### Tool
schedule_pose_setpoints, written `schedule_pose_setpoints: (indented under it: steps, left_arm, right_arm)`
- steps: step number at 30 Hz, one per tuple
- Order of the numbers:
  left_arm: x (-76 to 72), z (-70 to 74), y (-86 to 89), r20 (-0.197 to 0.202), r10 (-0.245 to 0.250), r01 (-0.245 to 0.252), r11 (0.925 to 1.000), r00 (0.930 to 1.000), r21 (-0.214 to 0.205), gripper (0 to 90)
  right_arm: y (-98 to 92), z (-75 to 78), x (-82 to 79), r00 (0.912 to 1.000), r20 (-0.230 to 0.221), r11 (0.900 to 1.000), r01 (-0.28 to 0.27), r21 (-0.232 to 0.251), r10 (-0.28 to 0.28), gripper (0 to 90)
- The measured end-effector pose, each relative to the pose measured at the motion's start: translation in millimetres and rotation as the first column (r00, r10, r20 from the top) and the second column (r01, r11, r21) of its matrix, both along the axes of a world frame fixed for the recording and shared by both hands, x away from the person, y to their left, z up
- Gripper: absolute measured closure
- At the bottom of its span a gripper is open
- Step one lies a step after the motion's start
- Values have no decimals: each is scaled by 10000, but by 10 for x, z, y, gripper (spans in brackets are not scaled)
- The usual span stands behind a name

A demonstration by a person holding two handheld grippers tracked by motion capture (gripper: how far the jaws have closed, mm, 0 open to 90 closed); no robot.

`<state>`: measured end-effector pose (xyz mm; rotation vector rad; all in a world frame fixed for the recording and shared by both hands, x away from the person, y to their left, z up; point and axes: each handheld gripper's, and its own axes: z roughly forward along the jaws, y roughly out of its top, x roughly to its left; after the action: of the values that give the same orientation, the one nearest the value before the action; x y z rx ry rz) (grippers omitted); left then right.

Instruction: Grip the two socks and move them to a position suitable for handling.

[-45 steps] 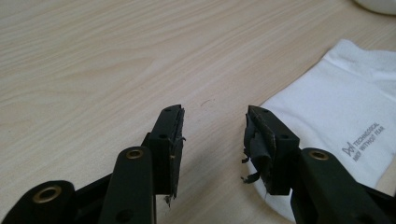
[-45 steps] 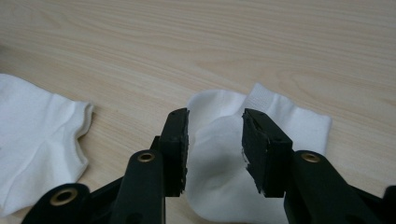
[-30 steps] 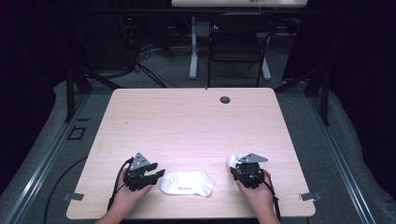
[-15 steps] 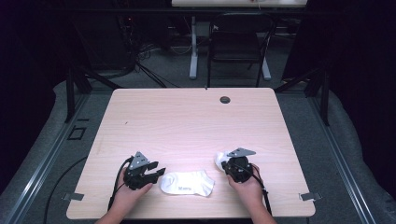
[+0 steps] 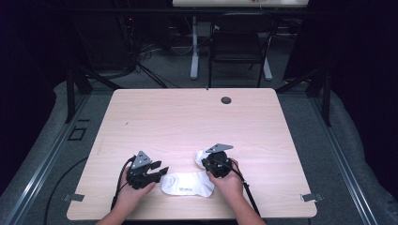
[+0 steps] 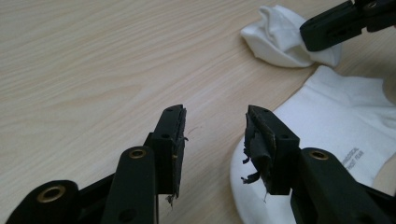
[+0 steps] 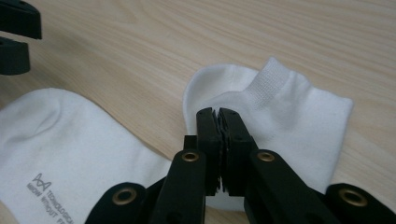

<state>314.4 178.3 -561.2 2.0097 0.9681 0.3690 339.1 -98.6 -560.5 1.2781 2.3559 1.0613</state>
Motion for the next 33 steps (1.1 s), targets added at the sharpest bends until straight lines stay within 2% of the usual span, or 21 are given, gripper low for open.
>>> schedule_pose_setpoints:
  steps: [5,7,11,13,16,17,23,28,33]
  left_arm:
    - [82,79,-168,142,-223,223,9997,9996,52,576]
    - [143,100,-262,80,-170,169,9998,9998,129,576]
    - [198,110,-316,-42,-123,123,9999,9999,38,576]
    - [264,109,-392,-170,-82,84,9999,9998,81,574]
    - [295,111,-444,-270,-93,95,9999,9996,72,574]
    - [323,103,-516,-298,-103,106,9999,9995,108,569]
    - [379,42,-681,-451,-71,83,9996,9990,267,570]
    - [416,3,-730,-556,-9,32,9992,9985,407,578]
    - [435,-50,-755,-771,-44,92,9980,9970,619,676]
  right_arm:
    - [72,-17,-14,9999,-44,9999,-125,93,125,880]
    - [125,-38,-29,9996,-83,9996,-255,150,256,878]
    - [160,-49,-50,9990,-140,9989,-424,197,427,867]
    - [172,-43,-63,9986,42,9983,-534,218,533,861]
    - [171,-34,-68,9986,29,9983,-522,255,521,864]
    - [175,-37,-66,9985,22,9982,-540,249,540,867]
    - [197,-75,-67,9985,-24,9983,-552,207,553,868]
    - [202,-94,-75,9983,-53,9982,-576,178,577,869]
    - [191,-102,-76,9986,-19,9983,-528,262,529,872]
